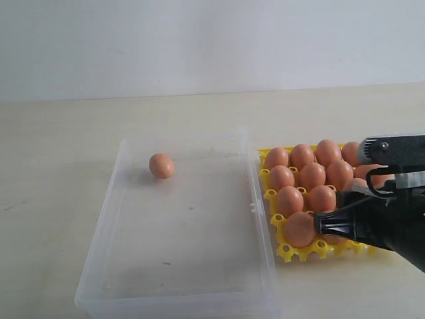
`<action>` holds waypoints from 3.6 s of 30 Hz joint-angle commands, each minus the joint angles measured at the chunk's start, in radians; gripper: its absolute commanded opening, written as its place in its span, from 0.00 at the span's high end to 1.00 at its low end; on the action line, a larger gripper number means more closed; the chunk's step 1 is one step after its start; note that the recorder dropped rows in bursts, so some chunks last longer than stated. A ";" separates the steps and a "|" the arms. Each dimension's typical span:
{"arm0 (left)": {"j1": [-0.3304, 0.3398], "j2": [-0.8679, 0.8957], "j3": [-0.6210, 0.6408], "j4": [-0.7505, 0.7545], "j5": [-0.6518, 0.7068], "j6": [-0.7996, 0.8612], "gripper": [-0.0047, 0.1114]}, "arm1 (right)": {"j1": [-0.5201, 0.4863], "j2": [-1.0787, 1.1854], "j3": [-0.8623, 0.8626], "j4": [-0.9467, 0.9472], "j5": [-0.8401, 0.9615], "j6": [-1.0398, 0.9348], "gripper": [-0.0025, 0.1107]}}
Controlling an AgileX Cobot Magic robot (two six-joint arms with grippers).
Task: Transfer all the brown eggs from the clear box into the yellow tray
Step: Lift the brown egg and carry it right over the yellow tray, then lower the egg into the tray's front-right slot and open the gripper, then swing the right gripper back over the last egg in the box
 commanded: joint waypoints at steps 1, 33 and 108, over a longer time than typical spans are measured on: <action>-0.005 0.001 -0.004 0.000 -0.009 -0.004 0.96 | -0.097 -0.010 0.001 0.024 0.060 -0.008 0.98; -0.005 0.001 -0.004 0.000 -0.009 -0.002 0.96 | -0.385 0.145 -0.091 -0.298 0.353 0.126 0.98; -0.005 0.001 -0.004 0.000 -0.009 -0.004 0.96 | -0.259 0.375 -0.739 -0.431 0.843 0.268 0.82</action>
